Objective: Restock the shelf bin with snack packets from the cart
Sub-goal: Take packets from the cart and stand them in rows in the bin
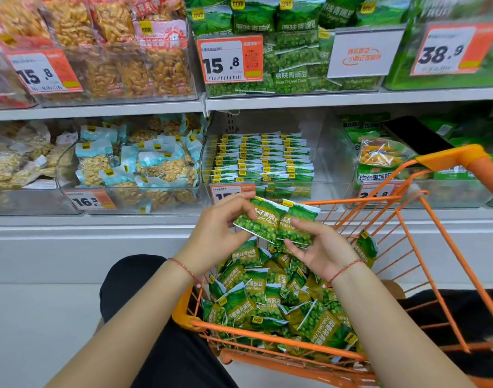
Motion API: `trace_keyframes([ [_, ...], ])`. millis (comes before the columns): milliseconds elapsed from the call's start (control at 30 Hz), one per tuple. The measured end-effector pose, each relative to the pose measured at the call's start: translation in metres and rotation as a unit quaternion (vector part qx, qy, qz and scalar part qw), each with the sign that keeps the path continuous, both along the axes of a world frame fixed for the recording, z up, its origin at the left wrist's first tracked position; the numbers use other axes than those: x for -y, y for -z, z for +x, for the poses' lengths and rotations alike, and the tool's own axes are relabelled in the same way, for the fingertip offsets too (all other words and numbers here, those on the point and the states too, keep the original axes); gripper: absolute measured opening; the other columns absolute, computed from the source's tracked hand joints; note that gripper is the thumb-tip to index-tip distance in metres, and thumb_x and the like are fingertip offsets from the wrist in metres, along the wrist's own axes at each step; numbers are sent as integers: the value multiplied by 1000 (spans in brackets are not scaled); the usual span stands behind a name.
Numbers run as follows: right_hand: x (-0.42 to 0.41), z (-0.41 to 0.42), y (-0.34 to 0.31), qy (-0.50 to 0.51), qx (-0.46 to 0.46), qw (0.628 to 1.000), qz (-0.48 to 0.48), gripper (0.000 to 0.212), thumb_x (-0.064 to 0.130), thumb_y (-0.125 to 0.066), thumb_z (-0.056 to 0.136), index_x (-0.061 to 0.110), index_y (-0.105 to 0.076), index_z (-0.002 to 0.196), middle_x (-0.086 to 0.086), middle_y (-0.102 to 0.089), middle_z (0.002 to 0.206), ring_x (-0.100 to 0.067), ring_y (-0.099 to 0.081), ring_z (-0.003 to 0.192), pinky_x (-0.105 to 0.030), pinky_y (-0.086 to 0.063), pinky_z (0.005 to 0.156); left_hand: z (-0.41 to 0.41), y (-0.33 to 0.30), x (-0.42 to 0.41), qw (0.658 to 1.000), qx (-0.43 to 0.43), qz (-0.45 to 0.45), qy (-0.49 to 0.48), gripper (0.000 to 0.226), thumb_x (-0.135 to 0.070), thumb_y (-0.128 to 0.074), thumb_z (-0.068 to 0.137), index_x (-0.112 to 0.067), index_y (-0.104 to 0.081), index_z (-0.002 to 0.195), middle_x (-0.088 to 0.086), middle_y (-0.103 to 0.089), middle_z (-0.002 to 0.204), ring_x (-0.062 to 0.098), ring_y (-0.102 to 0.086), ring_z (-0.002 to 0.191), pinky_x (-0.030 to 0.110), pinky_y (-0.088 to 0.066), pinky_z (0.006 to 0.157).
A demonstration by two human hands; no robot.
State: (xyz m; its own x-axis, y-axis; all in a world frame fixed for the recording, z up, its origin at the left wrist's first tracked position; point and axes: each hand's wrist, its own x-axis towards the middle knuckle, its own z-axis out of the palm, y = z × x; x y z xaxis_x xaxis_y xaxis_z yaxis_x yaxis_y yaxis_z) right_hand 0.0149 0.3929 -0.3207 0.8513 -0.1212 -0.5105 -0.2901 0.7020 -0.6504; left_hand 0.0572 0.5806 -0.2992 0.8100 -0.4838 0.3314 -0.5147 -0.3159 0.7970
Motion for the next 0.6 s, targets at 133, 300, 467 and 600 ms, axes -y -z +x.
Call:
trace_keyframes([
  [133, -2, -2, -4, -27, 36, 999, -4, 34, 32, -59, 90, 16, -57, 120, -6, -57, 124, -24, -56, 113, -35, -56, 69, 0, 14, 12, 998, 32, -41, -33, 43, 10, -68, 70, -29, -57, 82, -12, -51, 135, 1, -44, 130, 29, -50, 93],
  [300, -2, -5, -4, -35, 71, 995, 53, 30, 30, -48, 96, 13, -59, 118, -6, -70, 103, -19, -67, 90, -31, -57, 66, -7, 17, 28, 995, 97, 2, -29, 26, 0, -71, 75, -21, -59, 85, -3, -47, 139, 4, -45, 128, 19, -45, 93],
  [467, -1, -3, -3, -46, 89, 995, -21, 47, 54, -38, 94, 20, -61, 117, -6, -71, 102, -18, -67, 86, -31, -55, 70, -8, 20, 39, 994, 93, 57, -12, 28, -3, -69, 77, -24, -54, 86, -15, -36, 143, 1, -38, 131, 24, -41, 99],
  [600, -4, -4, 0, -68, 104, 989, -75, 42, 47, -56, 86, 18, -61, 116, -4, -70, 95, -17, -66, 83, -33, -53, 72, -12, 16, 43, 994, 62, 93, 19, 33, 4, -59, 77, -25, -49, 88, -18, -26, 151, 4, -35, 135, 23, -39, 95],
])
